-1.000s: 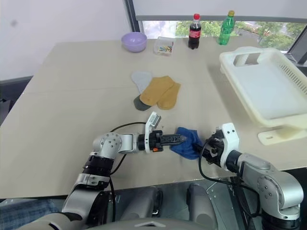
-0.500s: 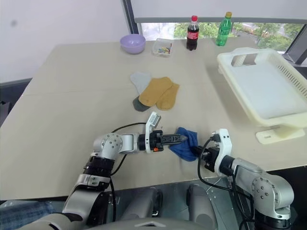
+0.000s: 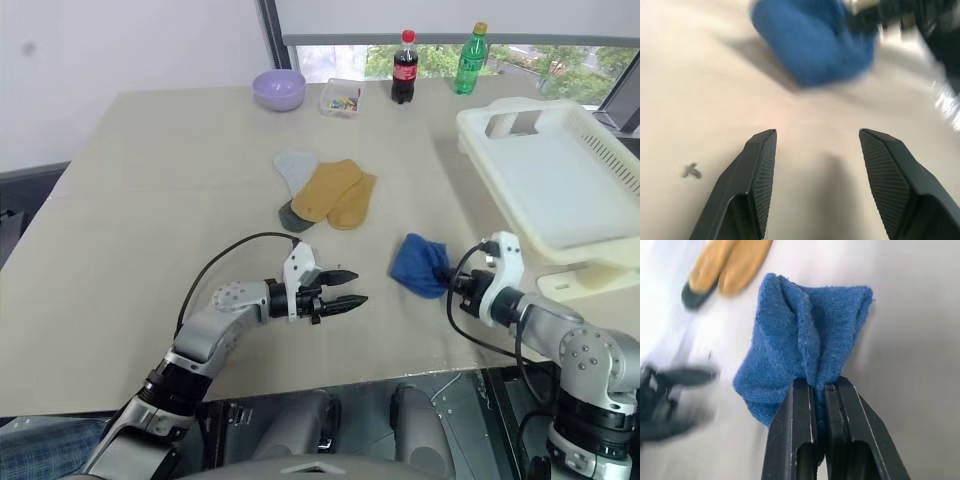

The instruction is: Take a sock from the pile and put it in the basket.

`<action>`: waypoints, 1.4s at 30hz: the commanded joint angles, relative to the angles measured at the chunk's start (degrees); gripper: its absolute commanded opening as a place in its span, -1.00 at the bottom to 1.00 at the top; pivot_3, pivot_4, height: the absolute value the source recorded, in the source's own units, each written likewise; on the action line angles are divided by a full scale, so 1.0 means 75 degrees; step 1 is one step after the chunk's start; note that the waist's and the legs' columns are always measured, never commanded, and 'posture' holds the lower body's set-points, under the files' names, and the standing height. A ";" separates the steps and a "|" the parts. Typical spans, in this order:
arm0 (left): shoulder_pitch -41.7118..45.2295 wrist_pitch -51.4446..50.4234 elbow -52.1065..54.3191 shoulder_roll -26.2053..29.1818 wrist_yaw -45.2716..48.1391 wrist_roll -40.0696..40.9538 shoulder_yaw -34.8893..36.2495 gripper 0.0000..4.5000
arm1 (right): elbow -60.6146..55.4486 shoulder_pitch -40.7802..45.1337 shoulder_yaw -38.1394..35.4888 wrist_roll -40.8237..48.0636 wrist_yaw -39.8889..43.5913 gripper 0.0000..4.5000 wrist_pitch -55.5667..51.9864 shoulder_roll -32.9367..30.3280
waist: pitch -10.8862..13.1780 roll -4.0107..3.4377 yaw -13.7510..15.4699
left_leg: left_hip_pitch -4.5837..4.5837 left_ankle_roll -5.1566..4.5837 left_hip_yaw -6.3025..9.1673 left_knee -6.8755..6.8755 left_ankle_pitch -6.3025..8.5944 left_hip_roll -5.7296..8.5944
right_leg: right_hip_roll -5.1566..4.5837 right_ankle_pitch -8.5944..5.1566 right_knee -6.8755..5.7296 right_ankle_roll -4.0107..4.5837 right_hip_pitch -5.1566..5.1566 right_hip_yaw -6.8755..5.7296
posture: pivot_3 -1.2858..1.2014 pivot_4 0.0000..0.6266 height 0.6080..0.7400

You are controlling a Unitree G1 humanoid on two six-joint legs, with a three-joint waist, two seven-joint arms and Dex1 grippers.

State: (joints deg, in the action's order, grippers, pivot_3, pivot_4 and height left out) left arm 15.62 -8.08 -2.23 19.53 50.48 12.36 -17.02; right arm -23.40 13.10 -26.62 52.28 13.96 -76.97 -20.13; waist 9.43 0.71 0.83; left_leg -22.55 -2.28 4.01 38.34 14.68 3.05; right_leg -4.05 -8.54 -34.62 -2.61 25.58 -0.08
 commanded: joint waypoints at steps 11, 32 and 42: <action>0.0967 0.2962 -0.2328 -0.1988 -0.0861 -0.0532 0.0233 0.25 | 0.0072 0.2313 -0.1557 0.2307 -0.2098 -0.98 -0.1357 -0.0554 | 0.0005 -0.0012 0.0011 | -0.0013 -0.0009 0.0012 0.0014 0.0001 0.0013 | -0.0002 0.0006 -0.0004 -0.0062 -0.0003 -0.0012 | 0.03 -0.52 0.88; 0.2405 0.1652 -0.0927 -0.2727 -0.0373 0.0254 0.0259 0.25 | 0.5505 0.3016 -0.1397 -0.0649 -0.0014 -0.65 0.0756 -0.4604 | 0.0016 -0.0028 -0.0056 | -0.0004 -0.0074 -0.0144 0.0026 0.0038 -0.0010 | 0.0026 0.0017 0.0020 -0.0088 -0.0008 0.0074 | 0.03 -0.52 0.88; 0.2393 0.1318 -0.0552 -0.2540 -0.0373 0.0350 0.0335 0.25 | 0.5130 0.2184 -0.0358 -0.2162 0.1406 0.35 0.2908 -0.4962 | 0.0016 -0.0028 -0.0017 | 0.0004 -0.0079 -0.0166 0.0027 0.0041 -0.0011 | 0.0035 0.0025 0.0027 -0.0098 -0.0005 0.0108 | 0.03 -0.52 0.88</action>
State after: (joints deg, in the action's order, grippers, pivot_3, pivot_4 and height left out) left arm 33.02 1.67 -9.51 0.38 47.68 14.68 -14.79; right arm 18.00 29.85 -29.47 37.61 22.07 -58.34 -55.33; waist 9.55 0.50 0.70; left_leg -22.52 -2.87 2.77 38.54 14.99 2.96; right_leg -3.78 -8.36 -34.42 -3.35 25.54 0.73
